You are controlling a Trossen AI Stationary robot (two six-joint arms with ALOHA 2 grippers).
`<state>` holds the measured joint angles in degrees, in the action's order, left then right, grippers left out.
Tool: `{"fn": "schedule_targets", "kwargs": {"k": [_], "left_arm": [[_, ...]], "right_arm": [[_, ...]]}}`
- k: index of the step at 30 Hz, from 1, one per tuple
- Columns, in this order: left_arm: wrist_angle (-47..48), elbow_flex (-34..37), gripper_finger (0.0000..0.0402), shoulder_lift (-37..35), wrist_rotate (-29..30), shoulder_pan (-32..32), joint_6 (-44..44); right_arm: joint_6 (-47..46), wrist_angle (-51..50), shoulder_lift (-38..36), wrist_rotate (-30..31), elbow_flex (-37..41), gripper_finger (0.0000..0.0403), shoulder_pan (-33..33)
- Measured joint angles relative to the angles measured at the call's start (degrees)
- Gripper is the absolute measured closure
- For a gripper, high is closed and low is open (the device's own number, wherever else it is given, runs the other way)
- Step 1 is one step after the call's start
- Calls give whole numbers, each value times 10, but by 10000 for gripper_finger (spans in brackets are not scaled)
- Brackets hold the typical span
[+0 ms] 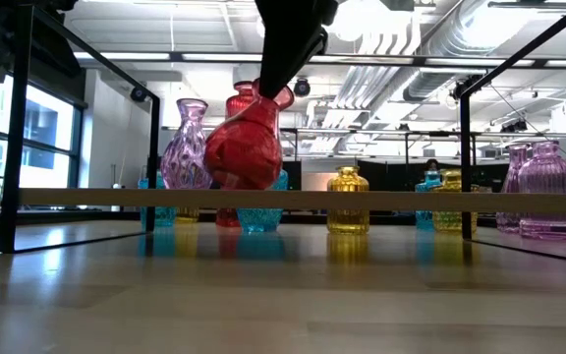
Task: Sort vases onto shelf
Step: Put the right red vase on the shelf aligned with the other red vase
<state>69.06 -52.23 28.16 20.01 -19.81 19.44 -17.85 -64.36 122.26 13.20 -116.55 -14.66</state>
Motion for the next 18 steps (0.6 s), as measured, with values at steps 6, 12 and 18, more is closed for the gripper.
{"fn": "schedule_targets", "kwargs": {"k": [6,12,18], "left_arm": [[0,0,291,0,0,0,0],[0,0,291,0,0,0,0],[0,0,291,0,0,0,-1]], "right_arm": [[3,6,0,-1,0,373,-1],[2,18,0,-4,0,344,-1],[2,21,0,-11,-4,329,-1]]}}
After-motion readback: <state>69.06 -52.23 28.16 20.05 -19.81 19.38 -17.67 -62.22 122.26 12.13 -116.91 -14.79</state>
